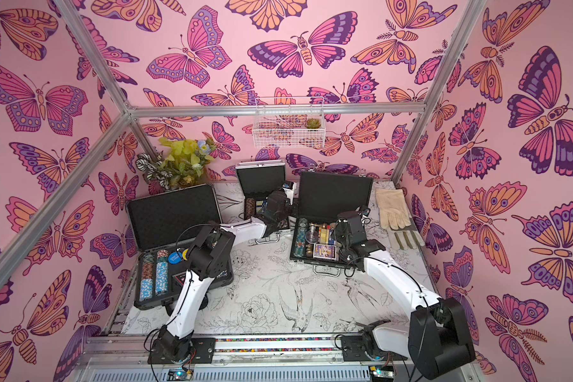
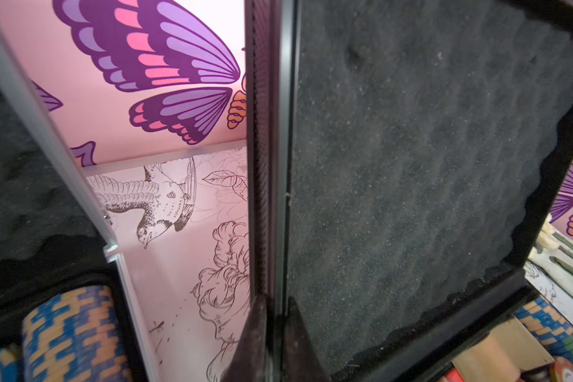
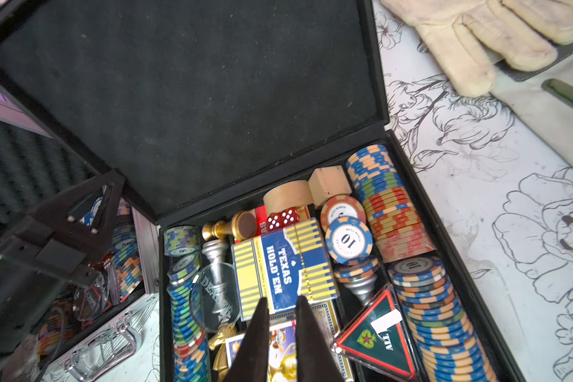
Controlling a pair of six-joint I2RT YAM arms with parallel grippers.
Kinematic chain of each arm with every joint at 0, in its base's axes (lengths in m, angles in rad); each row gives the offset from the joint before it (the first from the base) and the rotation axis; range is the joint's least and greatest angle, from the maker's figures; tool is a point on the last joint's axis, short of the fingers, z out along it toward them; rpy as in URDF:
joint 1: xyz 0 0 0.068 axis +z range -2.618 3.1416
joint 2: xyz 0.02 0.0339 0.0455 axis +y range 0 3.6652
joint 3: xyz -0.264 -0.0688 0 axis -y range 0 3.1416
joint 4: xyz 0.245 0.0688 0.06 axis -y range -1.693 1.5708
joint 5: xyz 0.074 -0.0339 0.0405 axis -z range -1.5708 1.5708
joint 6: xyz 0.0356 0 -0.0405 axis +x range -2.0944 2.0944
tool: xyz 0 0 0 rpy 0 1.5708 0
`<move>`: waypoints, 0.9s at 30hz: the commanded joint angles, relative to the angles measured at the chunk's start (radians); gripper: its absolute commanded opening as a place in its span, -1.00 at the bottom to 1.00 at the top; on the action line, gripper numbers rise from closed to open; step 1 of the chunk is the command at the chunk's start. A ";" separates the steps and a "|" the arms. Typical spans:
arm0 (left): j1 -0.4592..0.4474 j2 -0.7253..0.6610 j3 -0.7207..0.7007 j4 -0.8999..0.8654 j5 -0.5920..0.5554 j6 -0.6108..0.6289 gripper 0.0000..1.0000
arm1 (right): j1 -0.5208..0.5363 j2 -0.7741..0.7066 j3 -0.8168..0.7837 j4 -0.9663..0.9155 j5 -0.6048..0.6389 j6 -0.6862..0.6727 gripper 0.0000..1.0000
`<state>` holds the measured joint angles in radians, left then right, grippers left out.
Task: Close the poker set cases
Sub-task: Close the lid of the poker set case.
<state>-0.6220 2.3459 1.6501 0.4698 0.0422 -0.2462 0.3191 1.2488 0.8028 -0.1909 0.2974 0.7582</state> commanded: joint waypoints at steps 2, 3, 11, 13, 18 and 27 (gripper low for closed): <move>-0.008 -0.093 -0.098 0.136 0.087 0.033 -1.00 | -0.011 0.001 -0.013 -0.016 0.044 0.000 -0.63; -0.010 -0.099 -0.117 0.155 0.092 0.046 -1.00 | -0.014 0.001 -0.017 -0.016 0.042 0.009 -0.64; -0.036 -0.124 -0.315 0.466 0.104 0.154 -1.00 | -0.075 0.035 -0.083 0.011 -0.027 0.098 -0.65; -0.039 -0.133 -0.340 0.478 0.102 0.168 -1.00 | -0.086 0.040 -0.102 0.025 -0.040 0.116 -0.65; -0.060 -0.165 -0.414 0.509 0.092 0.250 -1.00 | -0.091 0.033 -0.133 0.031 -0.041 0.152 -0.65; -0.100 -0.217 -0.563 0.586 0.044 0.344 -1.00 | -0.092 -0.040 -0.188 0.025 -0.075 0.249 -0.64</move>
<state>-0.6819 2.1693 1.1313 1.0088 -0.0006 0.0521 0.2348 1.2415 0.6327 -0.1677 0.2409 0.9524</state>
